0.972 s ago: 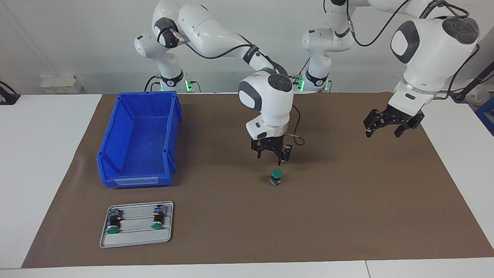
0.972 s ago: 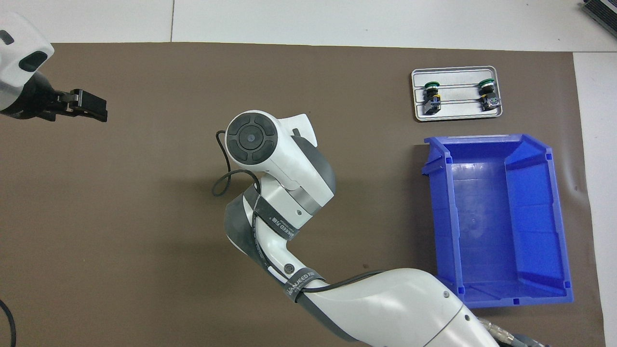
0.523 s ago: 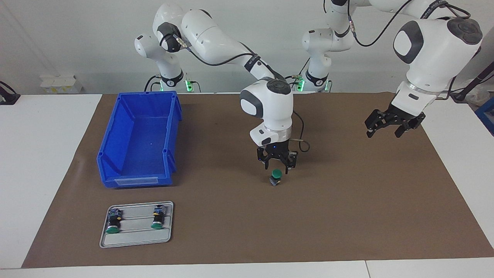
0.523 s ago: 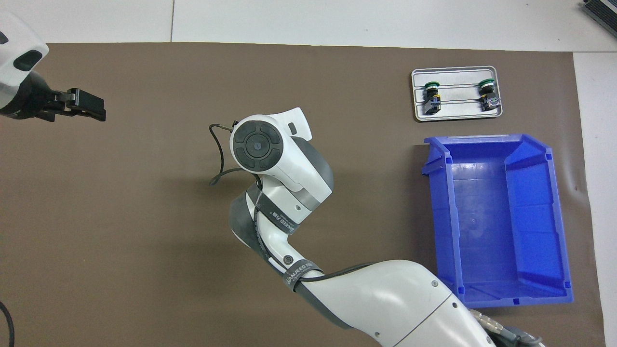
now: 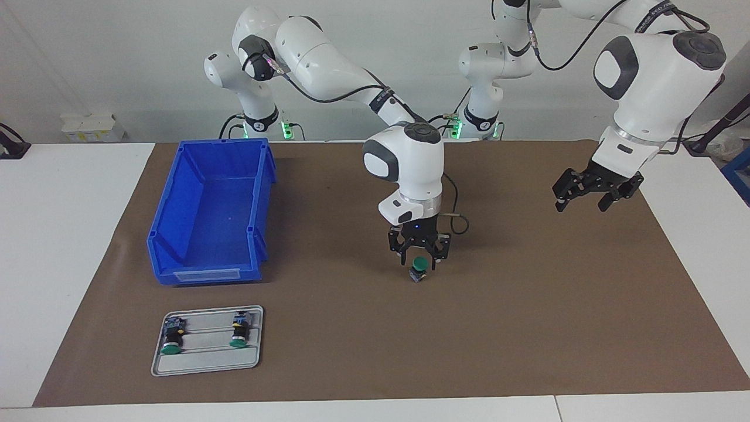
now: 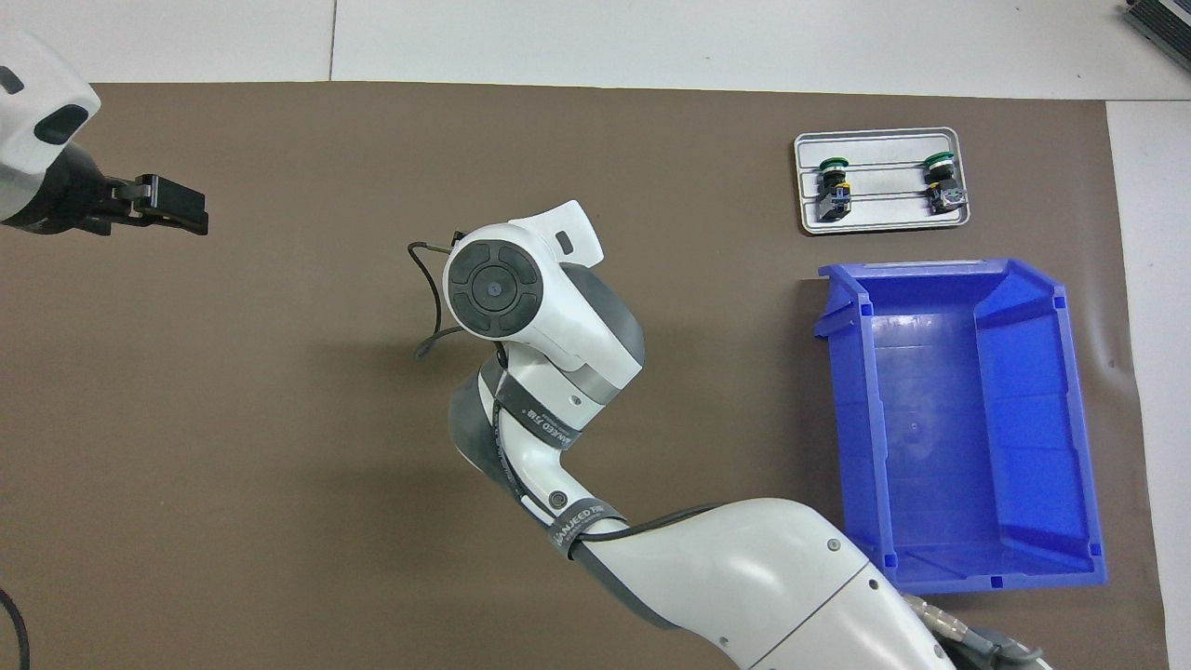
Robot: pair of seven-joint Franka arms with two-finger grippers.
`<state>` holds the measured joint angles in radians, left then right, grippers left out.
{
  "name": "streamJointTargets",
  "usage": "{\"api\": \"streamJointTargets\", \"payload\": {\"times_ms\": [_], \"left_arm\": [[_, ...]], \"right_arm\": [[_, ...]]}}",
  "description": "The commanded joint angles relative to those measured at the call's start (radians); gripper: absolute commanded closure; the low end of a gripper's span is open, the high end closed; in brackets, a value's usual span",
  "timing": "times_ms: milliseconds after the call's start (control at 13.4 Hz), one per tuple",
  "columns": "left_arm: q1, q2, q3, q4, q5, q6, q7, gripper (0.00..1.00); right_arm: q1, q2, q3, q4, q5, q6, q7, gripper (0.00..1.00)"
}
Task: Place and press button with both arms
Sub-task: 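Lower the right gripper over the green button and close on it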
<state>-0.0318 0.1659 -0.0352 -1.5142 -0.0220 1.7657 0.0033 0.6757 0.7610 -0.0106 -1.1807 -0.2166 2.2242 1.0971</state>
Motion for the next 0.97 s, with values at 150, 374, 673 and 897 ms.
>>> {"api": "streamJointTargets", "payload": {"times_ms": [150, 374, 673, 897], "left_arm": [[0.013, -0.040, -0.003, -0.049, -0.013, 0.015, 0.015, 0.00], [0.013, -0.043, -0.003, -0.049, -0.013, 0.011, 0.015, 0.00], [0.013, -0.043, -0.003, -0.049, -0.012, 0.012, 0.015, 0.00], [0.013, -0.043, -0.003, -0.049, -0.012, 0.011, 0.014, 0.00]], "right_arm": [[0.004, -0.009, 0.006, -0.066, -0.041, 0.060, -0.038, 0.27], [0.005, -0.009, 0.006, -0.068, -0.044, 0.066, -0.048, 0.29], [0.007, -0.011, 0.006, -0.071, -0.044, 0.068, -0.048, 0.49], [0.012, -0.014, 0.006, -0.059, -0.043, 0.057, -0.046, 0.85]]}}
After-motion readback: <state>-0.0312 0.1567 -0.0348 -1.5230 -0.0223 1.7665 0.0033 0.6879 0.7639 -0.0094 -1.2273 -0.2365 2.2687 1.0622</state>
